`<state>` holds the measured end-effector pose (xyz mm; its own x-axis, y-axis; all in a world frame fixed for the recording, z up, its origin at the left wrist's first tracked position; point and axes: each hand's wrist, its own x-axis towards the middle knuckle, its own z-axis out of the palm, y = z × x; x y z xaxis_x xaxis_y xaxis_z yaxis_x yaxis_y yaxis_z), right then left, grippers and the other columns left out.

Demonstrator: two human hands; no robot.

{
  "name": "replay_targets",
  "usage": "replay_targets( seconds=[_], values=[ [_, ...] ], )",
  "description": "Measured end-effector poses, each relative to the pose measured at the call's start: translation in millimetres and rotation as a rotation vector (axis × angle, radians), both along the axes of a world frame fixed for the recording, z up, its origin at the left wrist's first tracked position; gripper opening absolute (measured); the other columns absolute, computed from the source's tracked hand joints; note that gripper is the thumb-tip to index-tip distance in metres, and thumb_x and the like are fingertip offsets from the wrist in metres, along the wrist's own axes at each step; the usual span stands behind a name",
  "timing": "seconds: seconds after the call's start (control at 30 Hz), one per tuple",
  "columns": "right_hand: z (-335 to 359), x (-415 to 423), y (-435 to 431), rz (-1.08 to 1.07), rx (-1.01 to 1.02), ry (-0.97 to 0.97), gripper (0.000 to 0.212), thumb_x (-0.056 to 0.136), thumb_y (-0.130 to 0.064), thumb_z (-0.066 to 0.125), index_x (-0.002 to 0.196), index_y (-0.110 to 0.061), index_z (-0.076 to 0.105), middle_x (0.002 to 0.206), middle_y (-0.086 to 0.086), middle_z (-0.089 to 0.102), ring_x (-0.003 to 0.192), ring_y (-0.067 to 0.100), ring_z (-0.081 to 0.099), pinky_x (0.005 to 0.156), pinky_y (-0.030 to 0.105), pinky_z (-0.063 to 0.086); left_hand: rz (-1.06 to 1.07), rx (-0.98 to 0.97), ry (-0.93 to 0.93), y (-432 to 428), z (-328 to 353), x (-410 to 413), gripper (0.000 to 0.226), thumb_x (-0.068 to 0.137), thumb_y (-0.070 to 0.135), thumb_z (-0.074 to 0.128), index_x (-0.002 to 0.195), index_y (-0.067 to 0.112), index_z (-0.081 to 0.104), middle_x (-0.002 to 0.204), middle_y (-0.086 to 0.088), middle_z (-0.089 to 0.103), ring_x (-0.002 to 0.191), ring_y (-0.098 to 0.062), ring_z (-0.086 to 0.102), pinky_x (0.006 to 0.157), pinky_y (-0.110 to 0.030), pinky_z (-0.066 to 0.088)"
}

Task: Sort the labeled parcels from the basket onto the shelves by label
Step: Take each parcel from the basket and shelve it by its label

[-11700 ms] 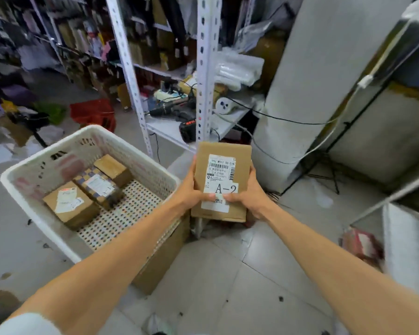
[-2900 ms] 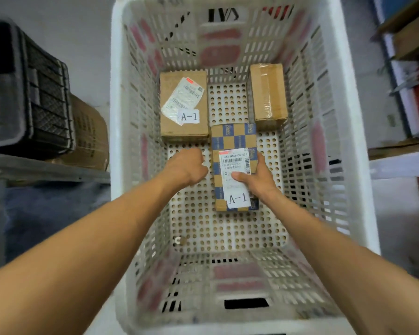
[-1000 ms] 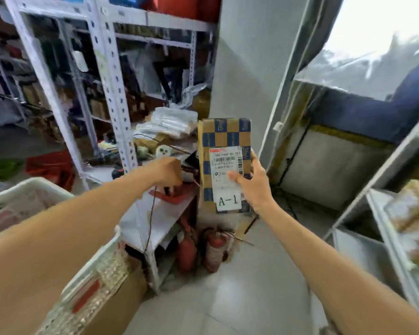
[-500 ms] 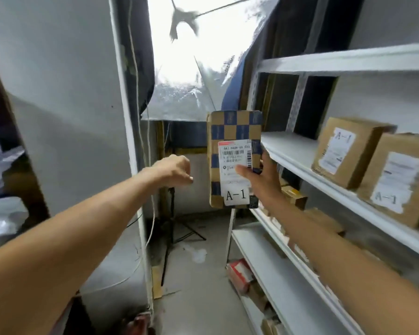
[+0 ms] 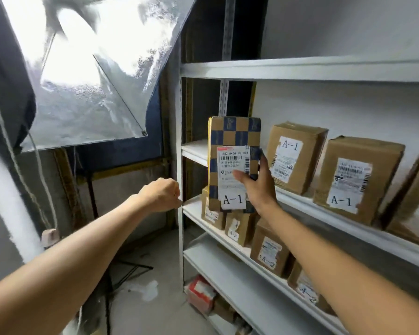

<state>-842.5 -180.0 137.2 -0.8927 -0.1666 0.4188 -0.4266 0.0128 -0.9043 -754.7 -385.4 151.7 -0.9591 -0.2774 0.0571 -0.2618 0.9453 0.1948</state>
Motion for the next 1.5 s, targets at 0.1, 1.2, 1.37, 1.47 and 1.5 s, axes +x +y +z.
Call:
replay_targets(
  seconds=[0.1,1.2,1.37,1.47,1.5],
  values=[
    [5,-43,-15,-0.05,0.005,0.004,0.072,0.089,-0.015,0.067,0.148,-0.022,0.027,0.135,0.003,0.054,0.121,0.018,0.052,0.099,0.038,0.047,-0.036,0.012,0.01,-16,0,-44,0.027,0.086,0.027,0.064,0.113,0.02,0.064,0.111,-0.003,0.065,0.082,-0.015,0.055,0.065,-0.025,0.044],
    [-22,-254,-70,-0.572,-0.016,-0.063,0.08,0.091,-0.013,0.063,0.153,-0.019,0.012,0.147,0.01,0.037,0.13,0.023,0.046,0.084,0.027,0.048,-0.509,-0.031,0.083,-52,-21,-290,0.03,0.091,0.017,0.061,0.121,0.018,0.057,0.111,-0.004,0.066,0.088,-0.017,0.063,0.064,-0.02,0.049],
    [-17,-248,-61,-0.597,0.008,-0.056,0.08,0.09,-0.009,0.064,0.153,-0.017,0.014,0.146,0.008,0.044,0.132,0.023,0.045,0.092,0.029,0.042,-0.501,-0.041,0.114,-57,-15,-297,0.032,0.091,0.02,0.061,0.123,0.018,0.057,0.113,-0.004,0.065,0.091,-0.018,0.062,0.064,-0.02,0.048],
    [-14,-244,-58,-0.596,0.056,-0.068,0.083,0.09,-0.01,0.065,0.153,-0.016,0.011,0.146,0.008,0.043,0.133,0.023,0.043,0.094,0.028,0.039,-0.507,-0.042,0.14,-54,-13,-298,0.032,0.092,0.021,0.061,0.123,0.018,0.057,0.114,-0.004,0.065,0.092,-0.018,0.062,0.065,-0.021,0.048],
    [-13,-242,-58,-0.599,0.075,-0.081,0.084,0.09,-0.011,0.065,0.153,-0.016,0.01,0.147,0.008,0.043,0.134,0.023,0.043,0.095,0.027,0.038,-0.517,-0.054,0.139,-52,-14,-297,0.031,0.092,0.021,0.06,0.123,0.018,0.057,0.113,-0.004,0.065,0.092,-0.018,0.062,0.066,-0.022,0.05]
  ],
)
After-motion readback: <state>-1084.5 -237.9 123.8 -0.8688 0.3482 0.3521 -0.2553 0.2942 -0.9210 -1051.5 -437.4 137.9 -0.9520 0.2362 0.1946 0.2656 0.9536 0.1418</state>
